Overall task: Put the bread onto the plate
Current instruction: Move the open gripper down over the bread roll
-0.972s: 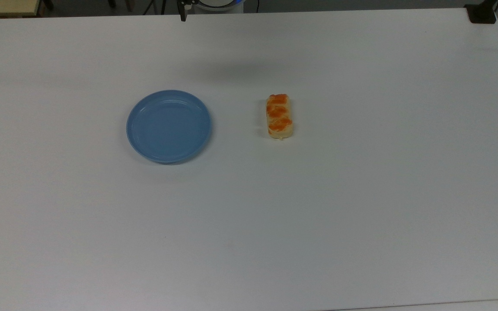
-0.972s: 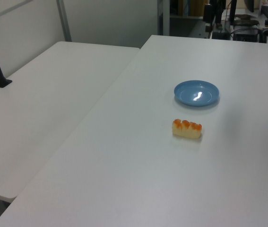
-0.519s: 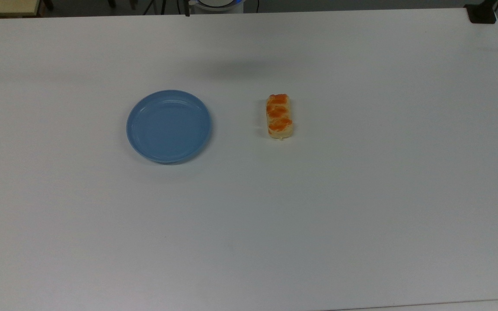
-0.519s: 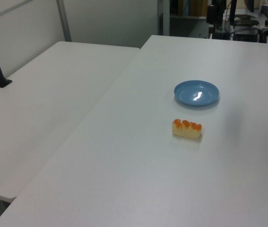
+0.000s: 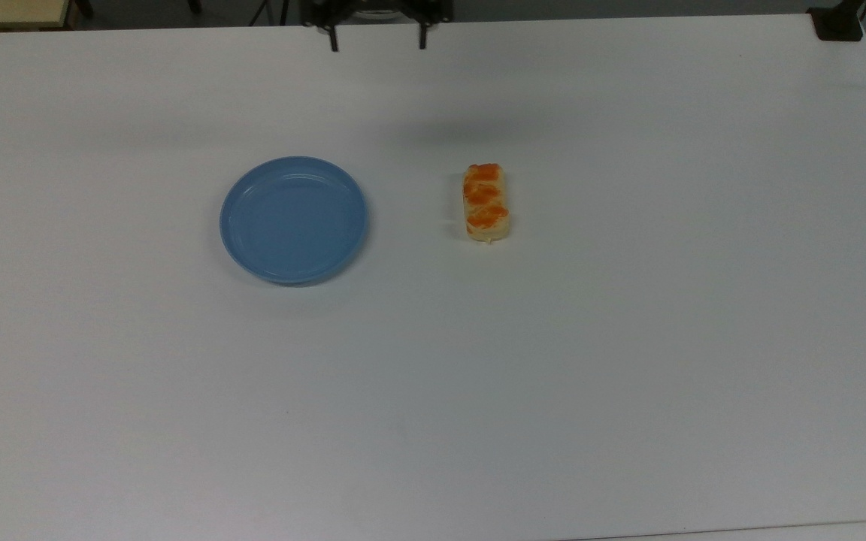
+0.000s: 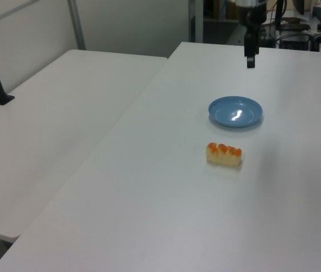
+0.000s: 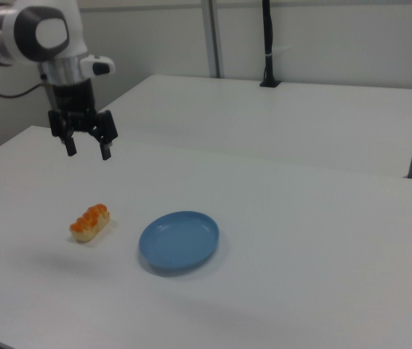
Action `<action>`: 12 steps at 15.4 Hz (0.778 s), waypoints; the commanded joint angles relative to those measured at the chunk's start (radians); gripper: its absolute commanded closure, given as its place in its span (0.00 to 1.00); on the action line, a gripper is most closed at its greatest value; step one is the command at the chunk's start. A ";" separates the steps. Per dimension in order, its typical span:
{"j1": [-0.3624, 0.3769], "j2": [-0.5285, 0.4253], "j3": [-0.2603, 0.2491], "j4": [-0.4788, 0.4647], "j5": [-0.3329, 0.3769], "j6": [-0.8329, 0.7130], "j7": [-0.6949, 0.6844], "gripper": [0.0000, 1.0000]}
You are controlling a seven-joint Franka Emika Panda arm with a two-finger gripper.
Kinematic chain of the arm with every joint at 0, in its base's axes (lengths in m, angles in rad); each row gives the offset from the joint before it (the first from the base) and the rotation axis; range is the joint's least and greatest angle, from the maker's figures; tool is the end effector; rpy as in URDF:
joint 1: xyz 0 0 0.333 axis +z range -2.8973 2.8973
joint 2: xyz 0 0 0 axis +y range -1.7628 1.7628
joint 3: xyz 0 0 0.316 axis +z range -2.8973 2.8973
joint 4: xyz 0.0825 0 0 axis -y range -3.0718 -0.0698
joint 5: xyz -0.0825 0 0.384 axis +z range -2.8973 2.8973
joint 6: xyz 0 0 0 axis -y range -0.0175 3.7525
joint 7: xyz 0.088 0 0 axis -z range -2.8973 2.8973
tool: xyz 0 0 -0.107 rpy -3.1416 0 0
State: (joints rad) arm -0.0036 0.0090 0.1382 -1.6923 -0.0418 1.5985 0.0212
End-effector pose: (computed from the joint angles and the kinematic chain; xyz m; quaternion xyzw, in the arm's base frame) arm 0.5490 0.0696 0.5647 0.9968 0.0583 -0.0496 0.0242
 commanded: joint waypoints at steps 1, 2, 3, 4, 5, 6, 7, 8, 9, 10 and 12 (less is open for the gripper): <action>0.031 -0.011 0.040 -0.195 0.014 0.240 0.081 0.00; 0.051 0.003 0.041 -0.240 0.014 0.314 0.112 0.00; 0.066 0.018 0.041 -0.277 0.013 0.377 0.138 0.00; 0.085 0.047 0.041 -0.323 0.013 0.470 0.166 0.00; 0.096 0.067 0.041 -0.340 0.011 0.524 0.184 0.00; 0.100 0.093 0.041 -0.342 0.011 0.556 0.207 0.00; 0.103 0.121 0.041 -0.337 0.011 0.577 0.235 0.00; 0.105 0.143 0.041 -0.334 0.010 0.601 0.258 0.00; 0.109 0.153 0.043 -0.333 0.008 0.633 0.269 0.00; 0.119 0.163 0.043 -0.333 0.010 0.655 0.272 0.00; 0.126 0.186 0.043 -0.331 0.010 0.669 0.273 0.00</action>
State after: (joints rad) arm 0.0994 0.1784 0.1859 -2.0248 -0.0416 2.2360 0.2650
